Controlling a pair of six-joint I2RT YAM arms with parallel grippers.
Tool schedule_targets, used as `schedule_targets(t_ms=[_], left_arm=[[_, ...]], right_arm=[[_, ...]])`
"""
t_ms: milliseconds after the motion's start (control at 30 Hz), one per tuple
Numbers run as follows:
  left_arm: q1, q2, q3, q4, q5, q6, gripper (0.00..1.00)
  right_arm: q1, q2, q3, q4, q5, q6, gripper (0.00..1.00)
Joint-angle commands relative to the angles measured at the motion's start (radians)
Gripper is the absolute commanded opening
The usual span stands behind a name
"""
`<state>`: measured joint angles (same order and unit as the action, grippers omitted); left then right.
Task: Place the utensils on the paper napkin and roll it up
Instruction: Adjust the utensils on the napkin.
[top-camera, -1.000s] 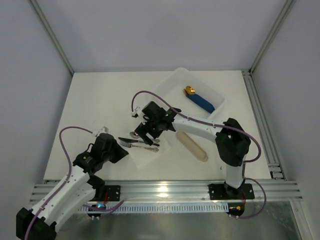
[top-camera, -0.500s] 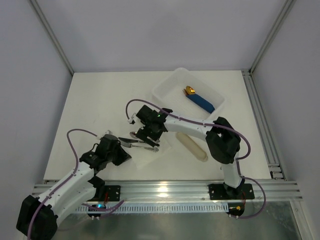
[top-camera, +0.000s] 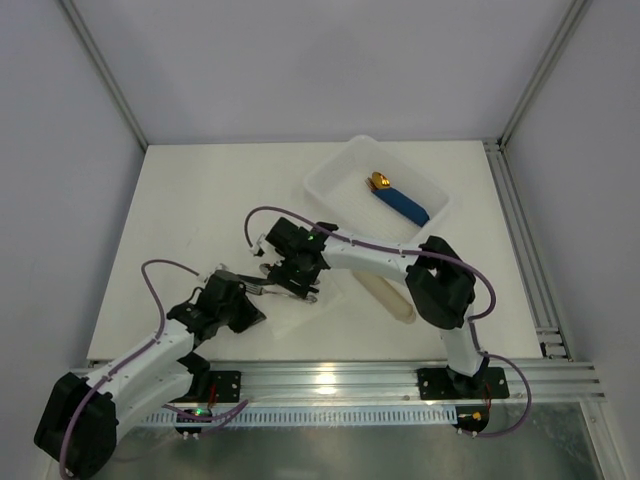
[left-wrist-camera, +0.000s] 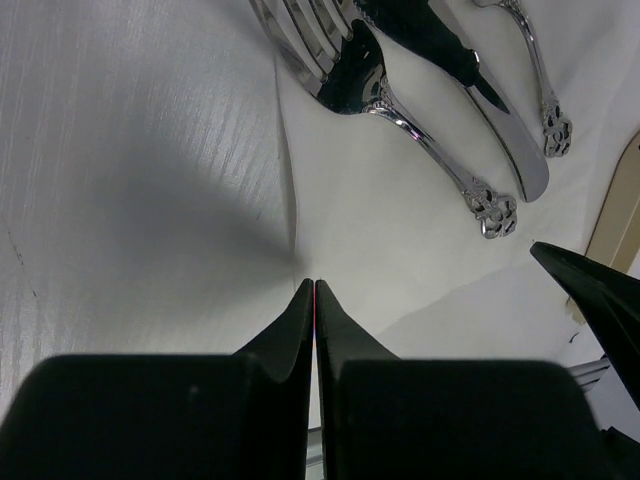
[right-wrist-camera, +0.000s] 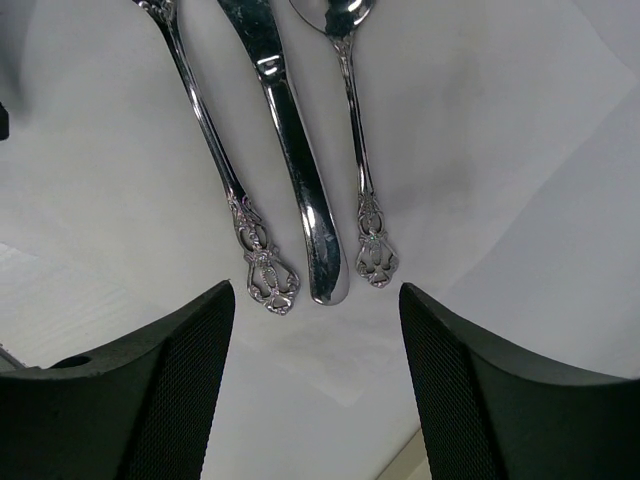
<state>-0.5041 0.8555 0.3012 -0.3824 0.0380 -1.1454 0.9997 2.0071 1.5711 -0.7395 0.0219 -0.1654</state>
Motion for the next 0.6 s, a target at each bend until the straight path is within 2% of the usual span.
schedule_targets(t_ms=[0, 367, 567], left_arm=[[-0.007, 0.008, -0.01, 0.06, -0.015, -0.01, 0.0], [-0.007, 0.008, -0.014, 0.034, -0.03, -0.008, 0.0], [-0.007, 0.002, -0.013, 0.028, -0.03, -0.01, 0.0]], right_arm=[[0.019, 0.019, 0.063, 0.005, 0.009, -0.016, 0.71], [0.033, 0.062, 0.078, -0.004, 0.033, -0.023, 0.71], [0.033, 0.073, 0.076, -0.008, 0.033, -0.043, 0.76]])
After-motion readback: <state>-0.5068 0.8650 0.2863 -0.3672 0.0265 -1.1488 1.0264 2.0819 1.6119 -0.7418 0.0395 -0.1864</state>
